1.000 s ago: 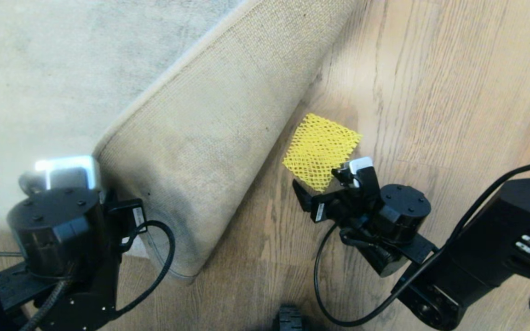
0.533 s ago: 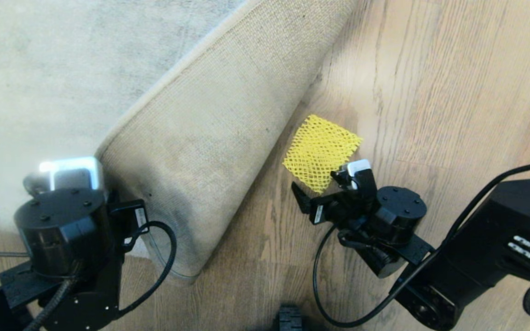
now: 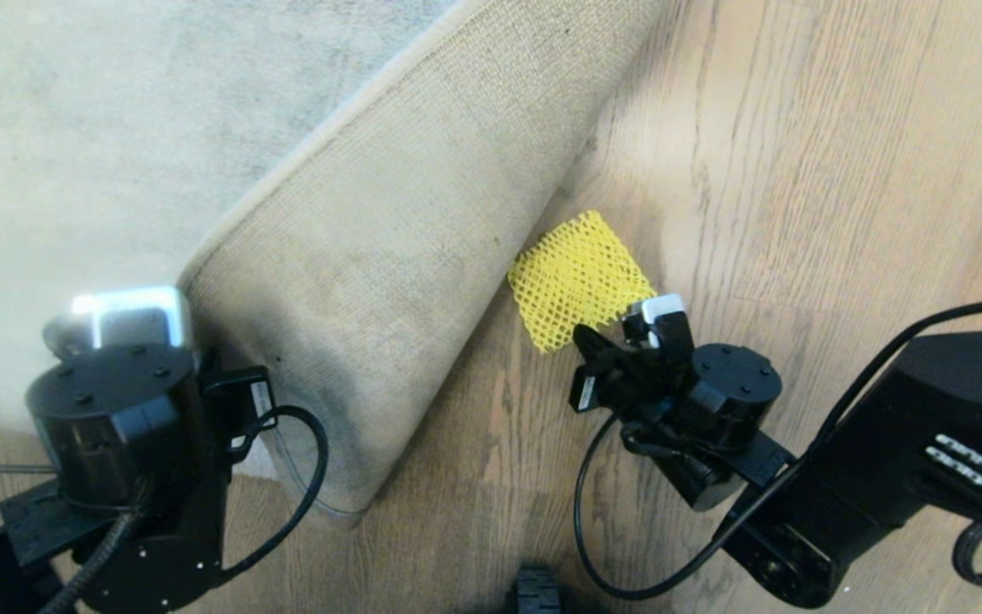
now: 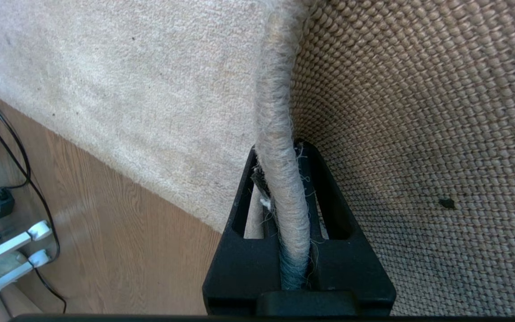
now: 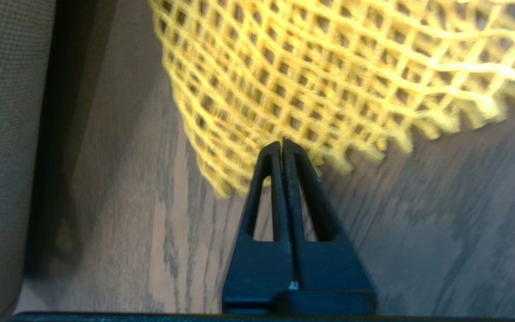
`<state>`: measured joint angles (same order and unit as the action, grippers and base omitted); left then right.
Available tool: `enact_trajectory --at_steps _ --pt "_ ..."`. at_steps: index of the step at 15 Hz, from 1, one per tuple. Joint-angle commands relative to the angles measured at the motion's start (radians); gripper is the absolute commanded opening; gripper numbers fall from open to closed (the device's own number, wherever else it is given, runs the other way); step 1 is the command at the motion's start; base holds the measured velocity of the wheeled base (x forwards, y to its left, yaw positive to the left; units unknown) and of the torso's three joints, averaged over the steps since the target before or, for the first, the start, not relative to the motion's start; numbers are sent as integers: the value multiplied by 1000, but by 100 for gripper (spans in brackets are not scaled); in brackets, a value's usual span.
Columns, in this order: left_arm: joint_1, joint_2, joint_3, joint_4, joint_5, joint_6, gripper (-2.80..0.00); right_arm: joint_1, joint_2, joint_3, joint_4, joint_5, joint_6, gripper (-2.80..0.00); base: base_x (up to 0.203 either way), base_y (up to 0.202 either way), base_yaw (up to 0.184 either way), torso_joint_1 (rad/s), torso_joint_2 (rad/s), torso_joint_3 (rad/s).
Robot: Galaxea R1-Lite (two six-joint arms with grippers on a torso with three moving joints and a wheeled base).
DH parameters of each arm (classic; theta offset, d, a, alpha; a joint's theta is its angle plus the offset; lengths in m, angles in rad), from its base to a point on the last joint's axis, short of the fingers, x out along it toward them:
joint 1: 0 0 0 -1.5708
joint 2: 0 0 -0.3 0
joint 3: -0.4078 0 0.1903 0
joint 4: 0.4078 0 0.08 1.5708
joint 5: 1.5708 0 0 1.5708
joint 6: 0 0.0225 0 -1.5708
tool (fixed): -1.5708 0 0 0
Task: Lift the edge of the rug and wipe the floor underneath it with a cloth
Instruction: Pick up the foam protection net
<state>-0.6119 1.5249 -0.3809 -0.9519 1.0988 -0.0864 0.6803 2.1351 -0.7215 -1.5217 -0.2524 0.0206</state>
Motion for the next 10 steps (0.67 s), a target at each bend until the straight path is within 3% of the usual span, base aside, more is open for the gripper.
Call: enact_trajectory --at_steps 1,10 --pt "0 3 -3 -5 6 -1 -280 1 0 1 -43 -2 1 -280 0 0 0 0 0 0" --pt "-2 8 -5 -7 7 -1 -280 -59 -42 7 -43 -2 -64 -280 0 0 0 0 0 0"
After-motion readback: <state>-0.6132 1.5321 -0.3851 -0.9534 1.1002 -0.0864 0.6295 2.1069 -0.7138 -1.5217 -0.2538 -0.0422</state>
